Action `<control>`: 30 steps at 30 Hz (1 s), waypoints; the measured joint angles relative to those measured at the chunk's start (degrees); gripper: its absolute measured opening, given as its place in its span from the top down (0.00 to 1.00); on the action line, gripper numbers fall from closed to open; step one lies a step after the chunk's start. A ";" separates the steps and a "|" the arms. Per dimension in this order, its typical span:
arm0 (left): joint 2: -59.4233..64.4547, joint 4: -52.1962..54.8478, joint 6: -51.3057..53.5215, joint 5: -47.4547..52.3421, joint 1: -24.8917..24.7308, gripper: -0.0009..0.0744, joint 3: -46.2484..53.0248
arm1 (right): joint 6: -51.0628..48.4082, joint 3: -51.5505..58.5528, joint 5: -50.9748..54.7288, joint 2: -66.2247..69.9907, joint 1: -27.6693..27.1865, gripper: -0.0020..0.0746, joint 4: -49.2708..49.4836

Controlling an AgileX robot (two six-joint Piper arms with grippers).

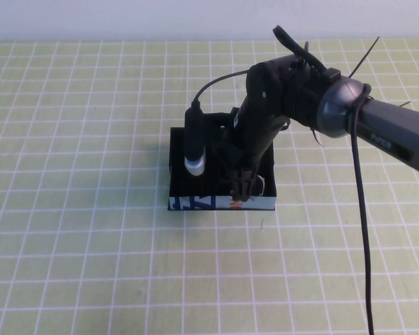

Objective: Take glasses out of glasses case
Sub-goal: Pick up the glasses from the glasses case

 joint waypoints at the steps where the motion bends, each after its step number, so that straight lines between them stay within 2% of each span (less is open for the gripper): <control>1: 0.00 0.00 0.00 0.00 0.00 0.99 0.00 | 0.00 0.00 0.00 0.00 0.00 0.64 0.00; 5: 0.00 0.00 0.00 0.00 0.00 0.99 0.00 | 0.00 -0.15 0.00 0.00 0.00 0.61 0.22; 11: 0.00 0.00 0.00 0.00 0.00 0.99 0.00 | 0.00 -0.25 0.00 0.05 0.00 0.45 0.50; 30: 0.00 0.00 0.00 0.00 0.00 0.99 0.00 | 0.00 -0.25 0.53 0.05 0.00 0.46 0.74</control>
